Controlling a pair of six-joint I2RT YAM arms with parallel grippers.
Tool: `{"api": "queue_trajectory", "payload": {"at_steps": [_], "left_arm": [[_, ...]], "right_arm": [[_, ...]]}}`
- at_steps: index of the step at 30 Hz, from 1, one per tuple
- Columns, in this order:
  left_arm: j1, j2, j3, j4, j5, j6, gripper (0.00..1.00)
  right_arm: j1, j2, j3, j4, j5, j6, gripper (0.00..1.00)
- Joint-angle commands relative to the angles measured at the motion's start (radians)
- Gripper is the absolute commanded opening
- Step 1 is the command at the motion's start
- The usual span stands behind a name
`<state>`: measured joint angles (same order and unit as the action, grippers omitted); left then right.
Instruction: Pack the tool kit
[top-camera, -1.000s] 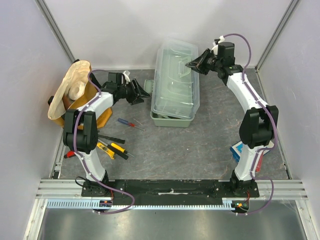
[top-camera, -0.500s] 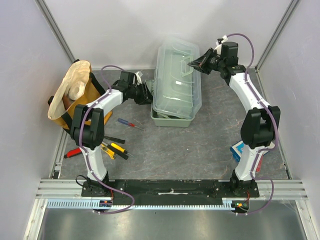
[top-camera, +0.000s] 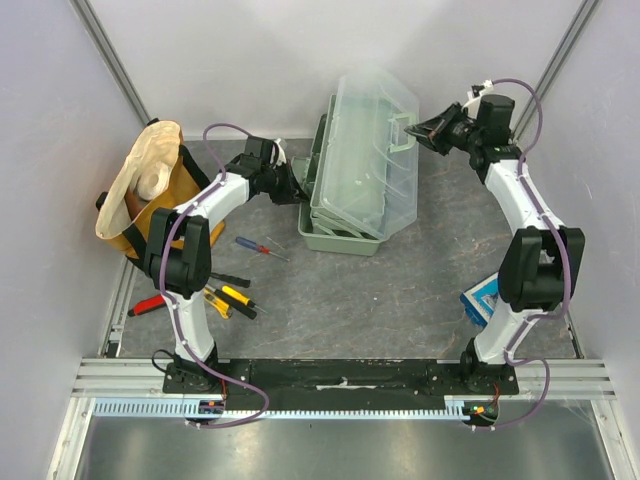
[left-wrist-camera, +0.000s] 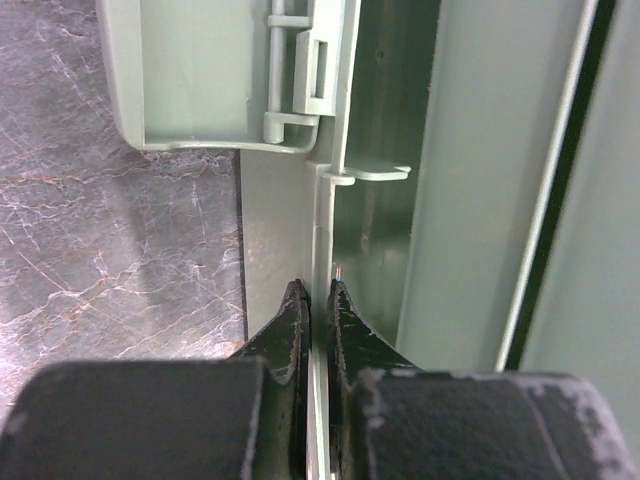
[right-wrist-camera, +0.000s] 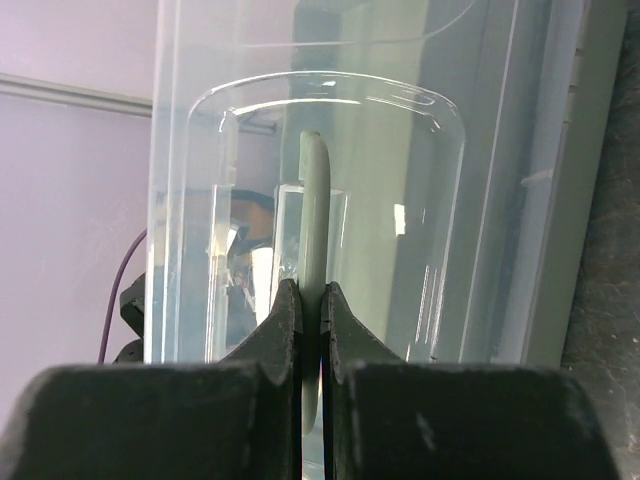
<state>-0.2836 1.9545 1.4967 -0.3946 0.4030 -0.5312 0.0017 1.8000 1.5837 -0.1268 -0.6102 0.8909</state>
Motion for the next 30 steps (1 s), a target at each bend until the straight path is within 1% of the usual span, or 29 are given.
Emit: {"api": "queue_trajectory", "payload": {"at_steps": [1, 8, 14, 19, 21, 26, 28, 29, 30], "left_arm": [[0.057, -0.019, 0.008, -0.023, -0.144, 0.0, 0.02], [0.106, -0.055, -0.016, -0.009, -0.161, -0.024, 0.02], [0.147, -0.081, -0.042, -0.006, -0.17, -0.041, 0.02], [0.173, -0.104, -0.065, -0.012, -0.208, -0.062, 0.02], [0.176, -0.105, -0.066, -0.013, -0.199, -0.059, 0.02], [0.175, -0.089, -0.075, 0.023, -0.106, -0.058, 0.02], [0.176, -0.085, -0.084, 0.046, -0.067, -0.061, 0.02], [0.176, -0.083, -0.087, 0.052, -0.047, -0.059, 0.02], [0.176, -0.083, -0.087, 0.059, -0.024, -0.059, 0.02]], "right_arm": [[-0.083, -0.09, -0.074, 0.168, 0.013, -0.046, 0.0], [-0.108, -0.091, -0.188, 0.202, 0.01, -0.038, 0.0], [-0.117, -0.087, -0.241, 0.205, 0.016, -0.049, 0.0], [-0.127, -0.079, -0.281, 0.21, 0.023, -0.055, 0.0], [-0.124, -0.07, -0.289, 0.216, 0.018, -0.052, 0.0], [-0.126, -0.045, -0.297, 0.239, 0.004, -0.041, 0.01], [-0.126, -0.037, -0.3, 0.239, 0.003, -0.041, 0.04], [-0.126, -0.036, -0.304, 0.239, 0.004, -0.041, 0.07], [-0.126, -0.036, -0.313, 0.239, 0.004, -0.041, 0.14]]}}
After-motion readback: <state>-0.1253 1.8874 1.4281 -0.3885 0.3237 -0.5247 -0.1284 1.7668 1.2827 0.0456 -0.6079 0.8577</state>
